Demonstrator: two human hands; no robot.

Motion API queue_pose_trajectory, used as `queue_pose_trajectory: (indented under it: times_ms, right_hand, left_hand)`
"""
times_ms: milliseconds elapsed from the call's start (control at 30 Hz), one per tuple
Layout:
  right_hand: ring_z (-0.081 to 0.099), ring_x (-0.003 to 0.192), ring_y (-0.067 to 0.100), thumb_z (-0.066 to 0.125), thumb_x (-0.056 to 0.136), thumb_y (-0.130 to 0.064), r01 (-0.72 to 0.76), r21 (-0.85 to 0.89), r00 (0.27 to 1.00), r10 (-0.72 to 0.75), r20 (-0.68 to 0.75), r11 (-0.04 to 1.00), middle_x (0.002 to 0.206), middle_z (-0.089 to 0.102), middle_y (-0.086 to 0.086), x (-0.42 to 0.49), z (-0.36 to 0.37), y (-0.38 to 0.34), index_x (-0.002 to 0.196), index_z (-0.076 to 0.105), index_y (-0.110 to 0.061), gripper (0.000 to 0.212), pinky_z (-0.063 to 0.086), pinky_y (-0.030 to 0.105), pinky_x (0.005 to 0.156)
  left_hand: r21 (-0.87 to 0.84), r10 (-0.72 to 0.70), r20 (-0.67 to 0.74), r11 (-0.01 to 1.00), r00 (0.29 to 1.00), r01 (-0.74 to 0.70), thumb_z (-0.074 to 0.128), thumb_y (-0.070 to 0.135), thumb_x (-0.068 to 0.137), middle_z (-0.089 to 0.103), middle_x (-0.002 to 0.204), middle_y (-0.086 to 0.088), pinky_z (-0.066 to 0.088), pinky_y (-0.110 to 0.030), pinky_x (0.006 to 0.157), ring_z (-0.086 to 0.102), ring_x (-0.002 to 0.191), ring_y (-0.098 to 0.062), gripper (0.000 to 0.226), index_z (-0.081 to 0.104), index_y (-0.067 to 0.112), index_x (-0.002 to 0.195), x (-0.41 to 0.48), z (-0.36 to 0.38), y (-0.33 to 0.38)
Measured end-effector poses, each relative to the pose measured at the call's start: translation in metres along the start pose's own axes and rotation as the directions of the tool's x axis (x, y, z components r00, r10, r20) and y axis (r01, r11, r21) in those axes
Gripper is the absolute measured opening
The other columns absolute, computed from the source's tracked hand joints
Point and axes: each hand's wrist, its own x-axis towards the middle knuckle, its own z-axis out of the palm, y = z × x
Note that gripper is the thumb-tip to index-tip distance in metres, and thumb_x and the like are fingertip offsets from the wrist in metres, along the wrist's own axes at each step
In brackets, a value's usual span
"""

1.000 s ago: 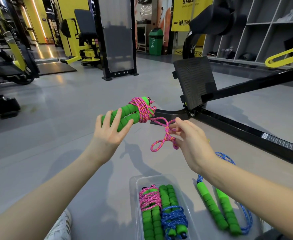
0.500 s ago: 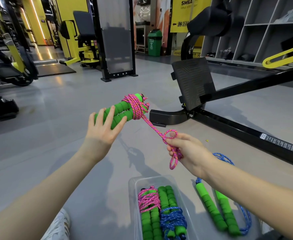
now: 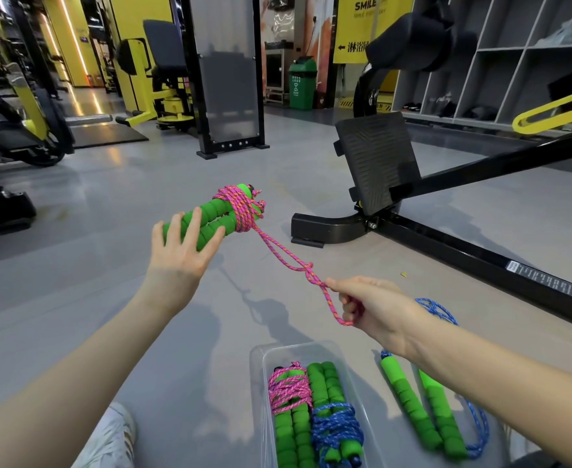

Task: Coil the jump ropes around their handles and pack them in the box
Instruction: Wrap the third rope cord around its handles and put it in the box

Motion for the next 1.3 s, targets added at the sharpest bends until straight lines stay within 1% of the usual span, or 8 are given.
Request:
queue_pose_trajectory:
  times_ms: [233,367,500,700,833,933,1100,1300]
  right_hand:
    - [0.044,0.067,0.019,0.066,0.082,-0.014,0.217,-0.212,0.958,-0.166,0.232,0.953,0.045,0.042,-0.004,-0.026,-0.004,0.0,0.039,0.05,-0.019,0.046,0.038,0.022,0.069]
    - [0.049,0.063,0.005,0.071,0.08,-0.022,0.474,-0.291,0.867,-0.382,0.32,0.831,0.06,0.052,0.001,-0.041,-0.007,-0.001,0.058,0.058,-0.005,0.03,0.038,0.013,0.064]
    - [0.049,0.081,0.014,0.068,0.076,-0.037,0.693,-0.346,0.706,-0.5,0.501,0.632,0.074,0.053,0.003,-0.048,-0.007,-0.005,0.069,0.063,0.001,0.039,0.036,0.022,0.079]
    - [0.055,0.11,0.009,0.067,0.075,-0.036,0.729,-0.265,0.664,-0.558,0.497,0.631,0.11,0.063,-0.011,-0.046,0.003,-0.041,0.081,0.074,-0.016,0.022,0.04,0.022,0.096]
    - [0.063,0.102,0.016,0.058,0.084,-0.039,0.665,-0.103,0.712,-0.587,0.387,0.739,0.099,0.072,0.0,-0.028,0.01,-0.071,0.082,0.075,-0.024,0.023,0.043,0.033,0.101]
    - [0.06,0.105,0.013,0.036,0.087,-0.036,0.622,-0.079,0.751,-0.565,0.343,0.779,0.103,0.069,0.001,-0.012,0.002,-0.091,0.097,0.07,-0.016,0.041,0.042,0.032,0.099]
    - [0.06,0.106,0.003,0.039,0.084,-0.003,0.638,-0.379,0.77,-0.551,0.322,0.67,0.103,0.071,-0.005,0.011,-0.016,-0.094,0.105,0.066,-0.023,0.04,0.044,0.02,0.092]
    - [0.059,0.098,0.011,0.026,0.08,0.019,0.518,-0.378,0.854,-0.445,0.268,0.767,0.114,0.066,0.004,0.027,-0.041,-0.083,0.115,0.06,-0.012,0.058,0.049,0.021,0.086]
  left_hand:
    - [0.012,0.016,0.006,1.0,1.0,-0.016,0.029,-0.008,0.078,0.053,0.119,-0.037,0.043,-0.054,0.076,0.055,0.091,-0.051,0.051,0.06,0.003,0.117,-0.014,0.004,-0.011]
    - [-0.032,0.0,0.025,0.999,1.0,0.001,0.038,-0.01,0.066,0.054,0.118,-0.037,0.044,-0.051,0.073,0.056,0.088,-0.05,0.058,0.05,0.007,0.12,-0.009,0.008,-0.005]
    - [-0.061,0.067,0.052,0.996,0.996,-0.064,0.041,-0.01,0.064,0.054,0.119,-0.035,0.044,-0.05,0.073,0.055,0.089,-0.049,0.06,0.049,0.009,0.12,-0.009,0.007,0.001]
    - [-0.104,0.282,0.056,0.956,0.958,-0.275,0.039,-0.008,0.067,0.051,0.125,-0.036,0.046,-0.051,0.079,0.054,0.096,-0.045,0.057,0.052,0.014,0.119,0.0,-0.005,0.028]
    - [-0.186,0.375,0.029,0.913,0.926,-0.364,0.02,-0.005,0.087,0.055,0.121,-0.033,0.048,-0.051,0.082,0.057,0.096,-0.044,0.05,0.054,0.017,0.117,0.005,-0.016,0.046]
    - [-0.232,0.462,0.005,0.863,0.887,-0.448,0.037,-0.004,0.081,0.056,0.12,-0.031,0.049,-0.051,0.084,0.057,0.099,-0.042,0.047,0.05,0.02,0.119,0.008,-0.024,0.059]
    - [-0.273,0.579,-0.078,0.771,0.812,-0.576,0.037,-0.002,0.089,0.052,0.125,-0.029,0.041,-0.055,0.093,0.051,0.107,-0.042,0.043,0.046,0.021,0.124,0.01,-0.033,0.072]
    - [-0.282,0.56,-0.213,0.749,0.8,-0.599,0.028,-0.002,0.1,0.047,0.131,-0.026,0.036,-0.054,0.102,0.048,0.115,-0.039,0.043,0.044,0.022,0.13,0.015,-0.055,0.085]
